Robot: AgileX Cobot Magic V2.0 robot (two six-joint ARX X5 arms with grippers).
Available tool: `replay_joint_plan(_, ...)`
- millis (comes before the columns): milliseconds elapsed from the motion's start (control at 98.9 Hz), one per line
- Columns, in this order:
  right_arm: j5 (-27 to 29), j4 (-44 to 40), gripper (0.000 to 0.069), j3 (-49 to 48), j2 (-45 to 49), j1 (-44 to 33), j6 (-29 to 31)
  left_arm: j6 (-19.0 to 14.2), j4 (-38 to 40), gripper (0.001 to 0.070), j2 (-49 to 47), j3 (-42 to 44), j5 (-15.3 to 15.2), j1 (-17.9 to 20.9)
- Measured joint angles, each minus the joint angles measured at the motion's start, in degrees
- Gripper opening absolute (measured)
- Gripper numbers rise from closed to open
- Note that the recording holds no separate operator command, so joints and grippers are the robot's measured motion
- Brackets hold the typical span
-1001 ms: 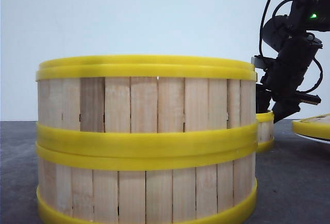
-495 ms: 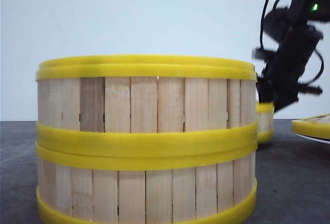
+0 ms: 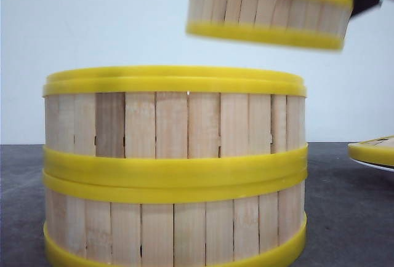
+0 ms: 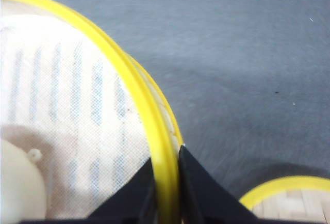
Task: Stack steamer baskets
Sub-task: 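Lift the basket with the right gripper and carry it over the stack, then lower the basket onto the stack and open the right gripper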
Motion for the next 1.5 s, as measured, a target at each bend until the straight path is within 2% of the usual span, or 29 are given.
replay_joint_plan(162,-2.1,-9.0,0.0032,0.0,-7.5,4.5,-3.6,0.0,-0.3,0.0354,0.0,0.0,0.0,0.0)
replay_joint_plan(313,-2.8,-13.2,0.0031,0.0,-8.6,9.9,-5.0,0.0,-0.4,0.0354,0.0,0.0,0.0,0.0)
replay_joint_plan(425,-1.7,-13.2,0.0031,0.0,-7.7,14.0,-5.2,0.0,-0.5,0.0354,0.0,0.0,0.0,0.0)
replay_joint_plan(566,3.4,-12.9,0.0031,0.0,-4.6,19.0,-5.8,0.0,-0.5,0.0354,0.0,0.0,0.0,0.0)
replay_joint_plan(768,3.7,-10.0,0.0031,0.0,0.5,22.4,-6.2,0.0,-0.8,0.0354,0.0,0.0,0.0,0.0)
replay_joint_plan(1497,3.7,-6.8,0.0031,0.0,10.4,24.8,-6.1,0.0,-1.3,0.0354,0.0,0.0,0.0,0.0)
